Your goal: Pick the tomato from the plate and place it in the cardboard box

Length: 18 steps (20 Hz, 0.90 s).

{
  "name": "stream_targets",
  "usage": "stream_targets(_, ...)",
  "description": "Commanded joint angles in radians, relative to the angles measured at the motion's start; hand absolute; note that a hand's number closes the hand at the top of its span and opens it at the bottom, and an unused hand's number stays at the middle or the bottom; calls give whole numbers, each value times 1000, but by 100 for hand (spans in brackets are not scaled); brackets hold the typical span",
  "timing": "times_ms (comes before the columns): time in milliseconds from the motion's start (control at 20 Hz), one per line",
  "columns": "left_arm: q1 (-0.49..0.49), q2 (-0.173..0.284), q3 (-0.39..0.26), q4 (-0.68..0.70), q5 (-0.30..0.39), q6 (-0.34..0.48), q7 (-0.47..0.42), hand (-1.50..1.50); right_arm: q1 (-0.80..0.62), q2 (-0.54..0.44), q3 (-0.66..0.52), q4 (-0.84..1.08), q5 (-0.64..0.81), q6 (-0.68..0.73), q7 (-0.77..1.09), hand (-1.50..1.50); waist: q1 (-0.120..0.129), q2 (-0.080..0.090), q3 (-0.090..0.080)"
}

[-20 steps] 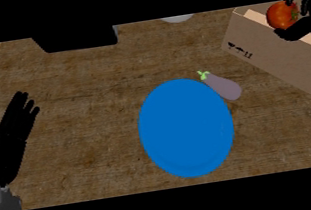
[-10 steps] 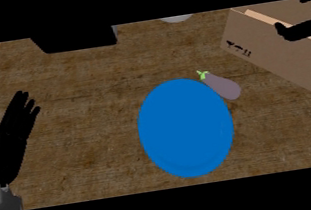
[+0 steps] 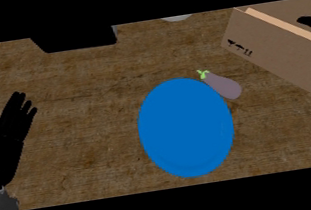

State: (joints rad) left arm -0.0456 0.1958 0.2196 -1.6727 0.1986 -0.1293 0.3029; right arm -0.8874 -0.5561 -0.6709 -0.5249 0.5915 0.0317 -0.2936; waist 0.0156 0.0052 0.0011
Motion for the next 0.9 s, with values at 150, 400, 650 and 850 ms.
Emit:
stream_targets(150, 30, -28, -13, -30, -8, 13, -6, 0, 10, -164, -100, 122, -119, 92, -30, -150, 6, 3, 1)
stream_targets(400, -65, 17, 20, 38, 15, -5, 9, 0, 49, -277, -103, 198, -148, 209, -124, -150, 9, 8, 1)
stream_targets(650, -8, -20, -5, 33, -16, 6, -26, 0, 93, -330, -100, 217, -177, 279, -178, -150, 2, 3, 1)
stream_targets(850, -65, 9, 16, 9, 8, 15, 33, 0, 108, -367, -86, 265, -158, 277, -230, -150, 13, 8, 2)
